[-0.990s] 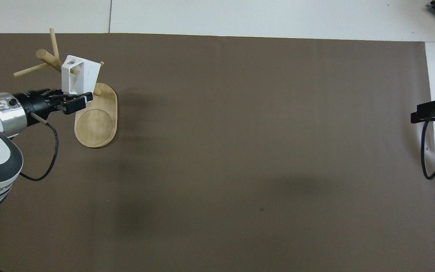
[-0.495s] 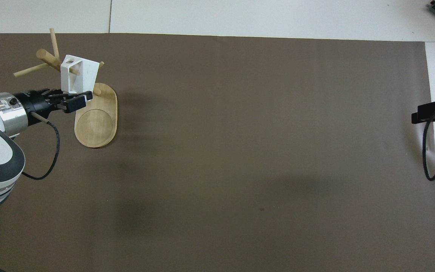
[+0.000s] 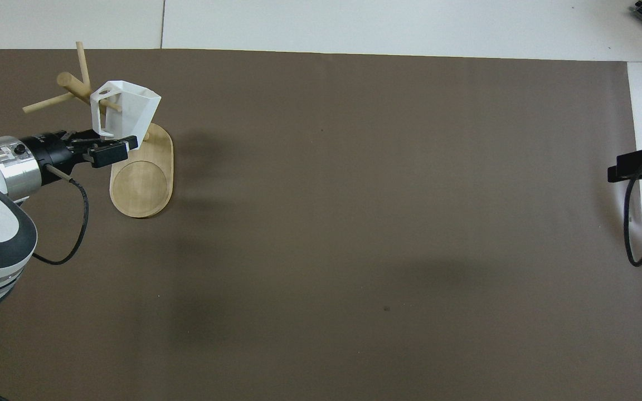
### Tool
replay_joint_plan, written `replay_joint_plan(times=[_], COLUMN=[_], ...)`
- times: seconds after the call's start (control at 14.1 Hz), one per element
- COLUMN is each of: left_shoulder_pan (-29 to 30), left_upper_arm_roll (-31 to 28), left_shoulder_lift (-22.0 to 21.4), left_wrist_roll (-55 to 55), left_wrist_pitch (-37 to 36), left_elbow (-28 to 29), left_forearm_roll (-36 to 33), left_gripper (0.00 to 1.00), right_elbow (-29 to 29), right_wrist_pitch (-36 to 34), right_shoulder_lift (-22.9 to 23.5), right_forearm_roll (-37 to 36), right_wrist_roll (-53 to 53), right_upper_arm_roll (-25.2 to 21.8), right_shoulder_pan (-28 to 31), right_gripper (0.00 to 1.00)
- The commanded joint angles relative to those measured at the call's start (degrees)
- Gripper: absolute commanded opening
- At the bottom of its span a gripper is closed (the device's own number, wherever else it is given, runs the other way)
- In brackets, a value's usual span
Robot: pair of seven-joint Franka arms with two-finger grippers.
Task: Hang cup on rack
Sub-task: 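Lower the cup onto a rack peg with the left gripper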
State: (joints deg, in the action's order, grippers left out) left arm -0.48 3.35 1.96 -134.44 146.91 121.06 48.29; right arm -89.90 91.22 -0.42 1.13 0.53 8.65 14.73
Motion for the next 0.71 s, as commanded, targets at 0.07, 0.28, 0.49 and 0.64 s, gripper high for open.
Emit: replay_joint_plan(times=[0.07, 0.28, 0.49, 0.64], left_shoulder_pan=[0.57, 0.83, 1.09, 1.45], left_upper_arm_roll=[-0.28, -0.28, -0.45, -0.37], left_shoulder_lift=[-0.20, -0.47, -0.91, -1.08], left_wrist_roll=[-0.12, -0.39, -0.21, 0.14], left_wrist_pitch=[-5.92, -11.45, -18.04, -21.99], left_elbow=[-2.49, -4.42, -7.05, -9.08], left_forearm_roll=[-2.57, -10.65, -19.61, -26.82], left_gripper=[1.00, 1.00, 1.00, 1.00], right_elbow=[-0.27, -0.27, -0.27, -0.27], right_wrist_pitch=[-0.87, -0.87, -1.05, -1.05], right_shoulder_lift=[-0.55, -0.55, -0.55, -0.55], right_forearm_roll=[-0.52, -0.52, 0.01, 0.01], right_wrist_roll=[1.32, 1.32, 1.32, 1.32], right_upper_arm_roll=[0.14, 0.14, 0.23, 0.40], right_shoulder_pan=[0.30, 0.30, 0.30, 0.21], right_gripper=[1.00, 1.00, 1.00, 1.00])
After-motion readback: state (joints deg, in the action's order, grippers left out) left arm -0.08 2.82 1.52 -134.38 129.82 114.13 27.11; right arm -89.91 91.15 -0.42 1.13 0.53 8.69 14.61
